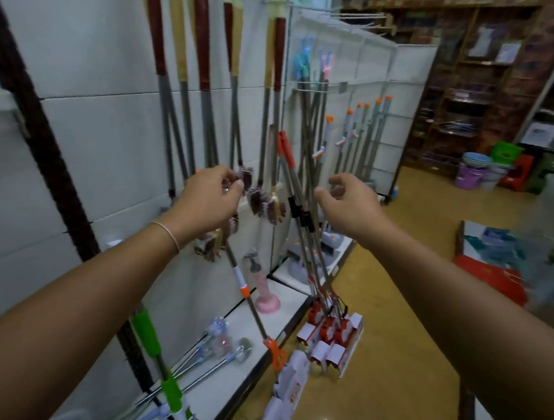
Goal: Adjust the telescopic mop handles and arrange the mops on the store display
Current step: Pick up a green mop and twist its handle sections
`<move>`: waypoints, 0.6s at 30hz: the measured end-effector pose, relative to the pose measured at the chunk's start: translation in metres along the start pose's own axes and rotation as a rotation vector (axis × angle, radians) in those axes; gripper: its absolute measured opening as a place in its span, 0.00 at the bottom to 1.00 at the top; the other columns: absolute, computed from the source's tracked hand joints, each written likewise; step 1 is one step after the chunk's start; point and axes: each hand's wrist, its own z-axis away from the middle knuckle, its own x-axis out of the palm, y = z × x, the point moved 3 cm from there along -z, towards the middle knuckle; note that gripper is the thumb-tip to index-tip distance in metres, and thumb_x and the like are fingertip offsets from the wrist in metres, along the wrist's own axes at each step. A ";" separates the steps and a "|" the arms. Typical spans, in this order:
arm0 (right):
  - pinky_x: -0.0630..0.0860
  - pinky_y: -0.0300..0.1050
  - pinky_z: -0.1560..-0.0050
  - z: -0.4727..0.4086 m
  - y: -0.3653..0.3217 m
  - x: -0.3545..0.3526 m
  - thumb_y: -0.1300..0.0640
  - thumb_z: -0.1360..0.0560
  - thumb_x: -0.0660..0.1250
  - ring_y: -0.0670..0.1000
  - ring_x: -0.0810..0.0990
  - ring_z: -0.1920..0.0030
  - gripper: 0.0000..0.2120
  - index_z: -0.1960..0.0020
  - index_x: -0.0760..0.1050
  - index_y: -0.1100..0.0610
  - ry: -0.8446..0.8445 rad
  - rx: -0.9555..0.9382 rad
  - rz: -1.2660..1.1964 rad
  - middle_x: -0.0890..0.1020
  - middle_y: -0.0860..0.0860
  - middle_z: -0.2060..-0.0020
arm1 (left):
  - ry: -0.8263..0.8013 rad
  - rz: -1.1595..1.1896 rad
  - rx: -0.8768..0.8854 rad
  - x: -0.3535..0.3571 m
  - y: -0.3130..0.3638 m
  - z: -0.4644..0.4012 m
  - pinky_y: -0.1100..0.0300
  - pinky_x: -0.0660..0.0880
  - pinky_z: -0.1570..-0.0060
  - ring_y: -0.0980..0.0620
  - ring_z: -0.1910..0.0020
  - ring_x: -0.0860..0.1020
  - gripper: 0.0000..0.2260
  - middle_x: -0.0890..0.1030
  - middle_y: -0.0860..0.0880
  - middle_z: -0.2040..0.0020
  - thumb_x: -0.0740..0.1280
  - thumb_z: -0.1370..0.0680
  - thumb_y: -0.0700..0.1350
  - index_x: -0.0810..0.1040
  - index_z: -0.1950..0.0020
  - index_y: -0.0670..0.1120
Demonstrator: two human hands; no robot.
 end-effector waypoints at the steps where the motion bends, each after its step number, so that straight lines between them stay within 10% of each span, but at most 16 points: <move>1: 0.76 0.57 0.40 -0.007 -0.006 0.012 0.44 0.20 0.62 0.55 0.77 0.43 0.25 0.28 0.67 0.57 -0.010 -0.017 -0.010 0.77 0.53 0.42 | 0.008 -0.012 -0.019 -0.002 -0.014 -0.001 0.57 0.71 0.51 0.44 0.47 0.79 0.11 0.82 0.44 0.48 0.63 0.20 0.48 0.78 0.43 0.43; 18: 0.72 0.41 0.50 -0.100 -0.092 0.242 0.49 0.23 0.67 0.51 0.80 0.50 0.14 0.40 0.76 0.56 -0.477 -0.324 -0.164 0.83 0.51 0.53 | 0.196 -0.155 -0.633 -0.025 -0.217 0.046 0.56 0.72 0.50 0.41 0.48 0.79 0.12 0.82 0.41 0.49 0.64 0.21 0.48 0.78 0.45 0.41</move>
